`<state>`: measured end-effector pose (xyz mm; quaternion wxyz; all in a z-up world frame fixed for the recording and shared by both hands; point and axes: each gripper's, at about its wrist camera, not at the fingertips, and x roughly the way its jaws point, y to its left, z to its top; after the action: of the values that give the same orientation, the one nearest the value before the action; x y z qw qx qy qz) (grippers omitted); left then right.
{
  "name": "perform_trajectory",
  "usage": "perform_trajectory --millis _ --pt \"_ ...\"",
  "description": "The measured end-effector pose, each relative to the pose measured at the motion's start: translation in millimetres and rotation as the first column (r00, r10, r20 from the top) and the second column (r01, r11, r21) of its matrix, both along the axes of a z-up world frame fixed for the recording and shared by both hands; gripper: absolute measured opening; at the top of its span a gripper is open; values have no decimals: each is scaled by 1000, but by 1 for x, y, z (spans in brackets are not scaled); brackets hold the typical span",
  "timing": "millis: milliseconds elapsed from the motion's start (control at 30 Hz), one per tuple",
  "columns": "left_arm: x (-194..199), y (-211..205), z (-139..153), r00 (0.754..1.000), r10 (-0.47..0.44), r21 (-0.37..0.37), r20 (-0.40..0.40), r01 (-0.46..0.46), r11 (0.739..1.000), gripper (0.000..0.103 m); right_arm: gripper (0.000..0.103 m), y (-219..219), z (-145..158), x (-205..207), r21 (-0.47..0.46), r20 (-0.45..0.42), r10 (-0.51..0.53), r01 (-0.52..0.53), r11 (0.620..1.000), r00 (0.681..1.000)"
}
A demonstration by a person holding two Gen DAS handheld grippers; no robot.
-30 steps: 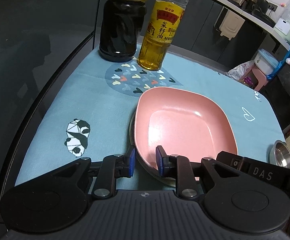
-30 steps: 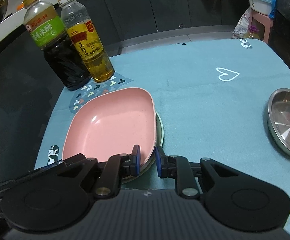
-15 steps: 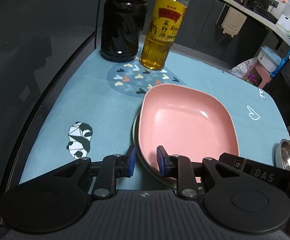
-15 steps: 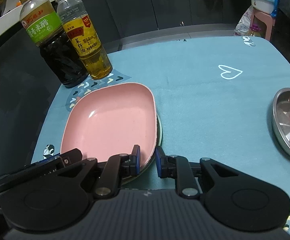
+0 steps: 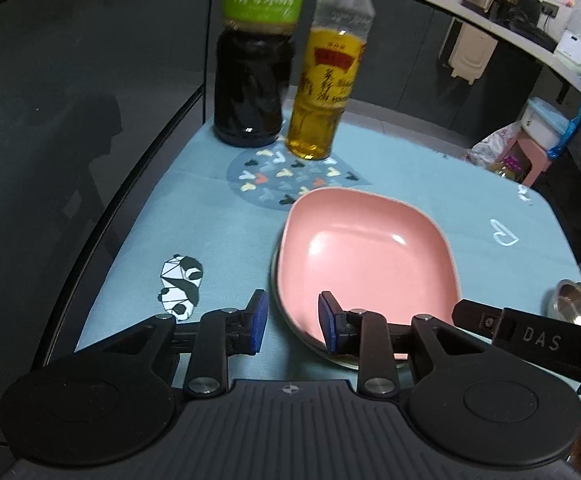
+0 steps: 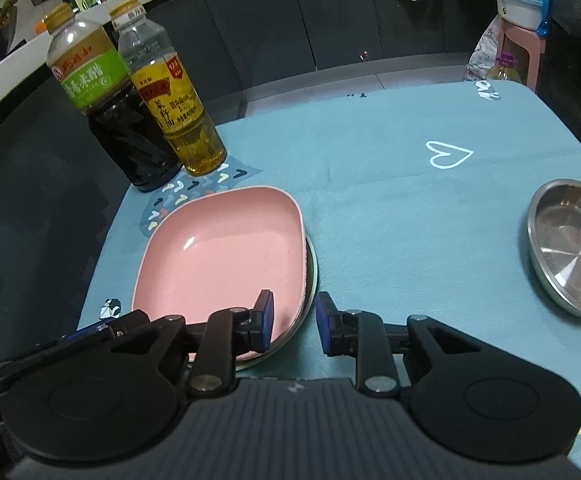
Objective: Organize plates and bowls
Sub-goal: 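Open both tools and release the pink dish on the green plate, then lift both tools and move them to the steel bowl rim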
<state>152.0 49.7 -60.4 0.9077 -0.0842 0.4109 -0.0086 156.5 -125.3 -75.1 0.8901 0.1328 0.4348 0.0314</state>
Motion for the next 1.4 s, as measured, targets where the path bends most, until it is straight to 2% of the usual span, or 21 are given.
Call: perform_trajectory --millis 433,600,933,1400 --pt "-26 -42 27 995 -79 8 55 79 997 27 30 -30 26 -34 25 66 -43 41 999 997" --pt "-31 -68 29 990 -131 30 58 130 991 27 30 -49 28 -44 35 80 -74 71 997 994" --pt "-38 -111 29 975 -213 3 59 214 977 27 30 -92 32 -63 48 115 -139 135 990 984" --pt "-43 -171 21 950 -307 11 59 307 952 27 30 -152 24 -81 92 123 -249 239 967 960"
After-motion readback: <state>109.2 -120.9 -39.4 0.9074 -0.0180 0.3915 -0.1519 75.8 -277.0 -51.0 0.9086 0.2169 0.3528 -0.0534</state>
